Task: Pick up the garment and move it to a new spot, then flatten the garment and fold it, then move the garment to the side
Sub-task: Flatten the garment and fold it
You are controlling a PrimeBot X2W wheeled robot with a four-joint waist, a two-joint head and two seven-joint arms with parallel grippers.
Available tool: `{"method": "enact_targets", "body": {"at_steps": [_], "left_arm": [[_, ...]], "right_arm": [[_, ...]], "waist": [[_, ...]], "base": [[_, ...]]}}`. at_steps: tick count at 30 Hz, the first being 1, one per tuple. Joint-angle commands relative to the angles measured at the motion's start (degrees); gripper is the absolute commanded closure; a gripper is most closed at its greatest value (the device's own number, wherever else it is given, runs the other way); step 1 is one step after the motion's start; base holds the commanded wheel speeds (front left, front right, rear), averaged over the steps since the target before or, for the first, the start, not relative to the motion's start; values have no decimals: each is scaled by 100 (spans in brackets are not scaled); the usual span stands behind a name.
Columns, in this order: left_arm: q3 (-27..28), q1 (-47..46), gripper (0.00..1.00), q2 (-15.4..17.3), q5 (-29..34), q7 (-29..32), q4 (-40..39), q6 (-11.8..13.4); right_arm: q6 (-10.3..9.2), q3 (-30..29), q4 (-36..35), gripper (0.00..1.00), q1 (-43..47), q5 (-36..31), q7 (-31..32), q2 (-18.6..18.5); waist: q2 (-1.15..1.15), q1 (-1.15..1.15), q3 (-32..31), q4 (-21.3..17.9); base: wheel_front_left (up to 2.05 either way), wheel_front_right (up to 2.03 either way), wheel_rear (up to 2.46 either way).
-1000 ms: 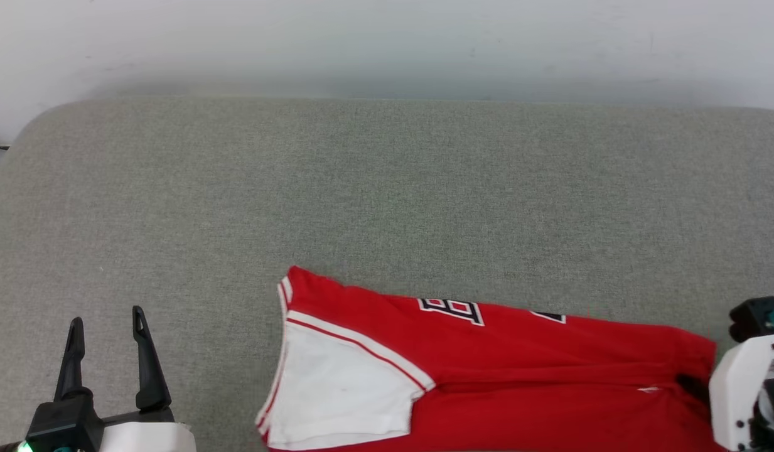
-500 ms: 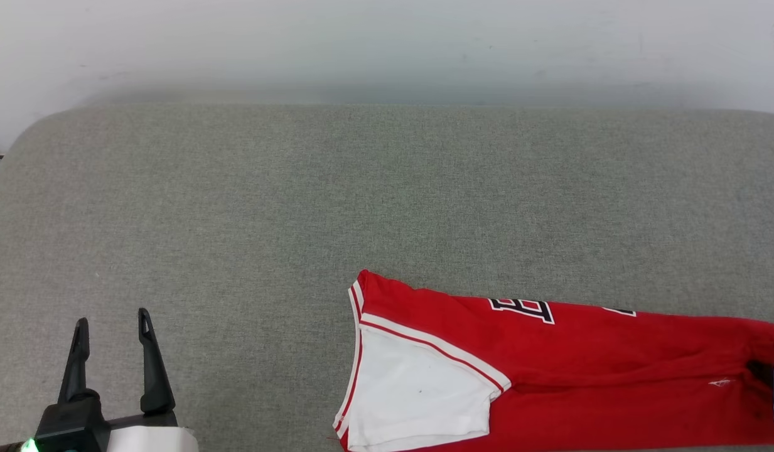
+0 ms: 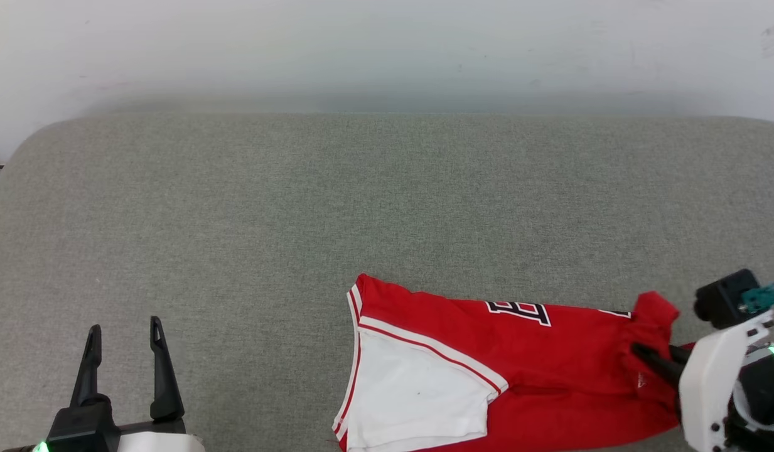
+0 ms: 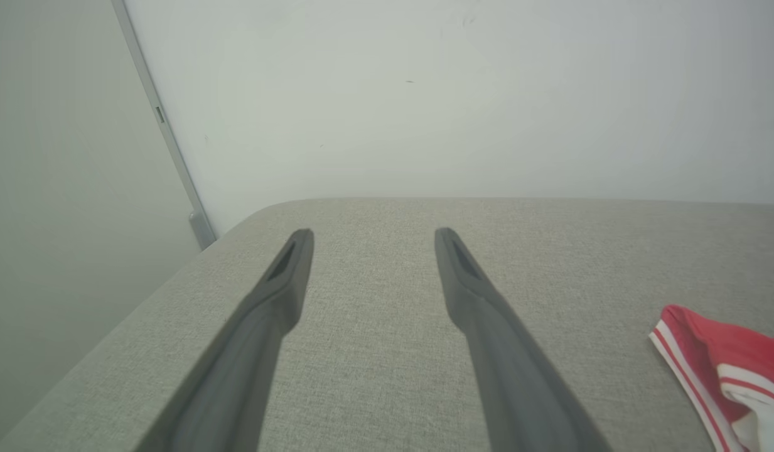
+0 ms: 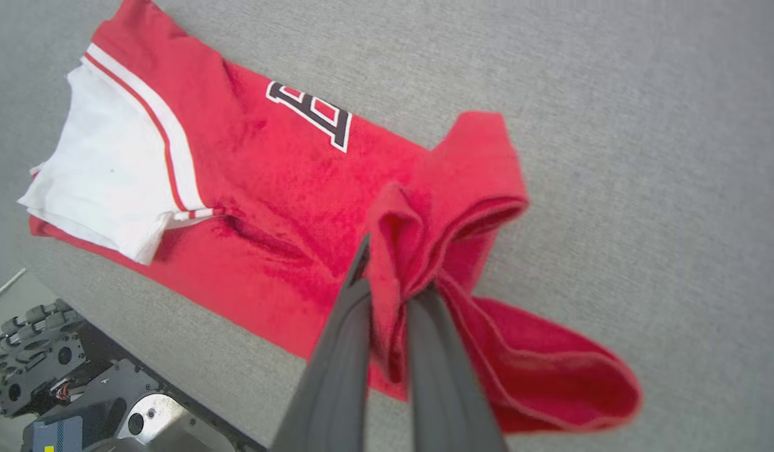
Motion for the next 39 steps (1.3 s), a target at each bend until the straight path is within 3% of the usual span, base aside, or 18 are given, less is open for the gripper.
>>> {"method": "enact_targets", "body": {"at_steps": [1, 7, 15, 30, 39], "left_arm": [[-13, -7, 0, -20, 28, -29, 12, -29], [-85, -137, 0, -36, 49, -28, 76, -72], [-147, -271, 0, -65, 44, -28, 143, -92], [-293, -506, 0, -111, -3, -28, 235, -96], [-373, -599, 0, -125, -38, -28, 259, -47]], "right_arm": [[-5, 45, -58, 100, 24, -30, 30, 37], [-5, 949, -479, 100, -478, -216, 229, 297], [-5, 2242, -58, 100, -1620, -225, -20, 641], [-6, 4136, 1560, 100, -3262, -377, -734, 1492], [-5, 4924, 3007, 100, -3454, -317, -778, 1771]], "waist": [[0, 0, 5, 8], [0, 0, 67, 111], [0, 0, 194, 295], [0, 0, 483, 633], [0, 0, 635, 805]], "base": [[0, 0, 0], [0, 0, 0], [0, 0, 0], [0, 0, 0], [0, 0, 0]]}}
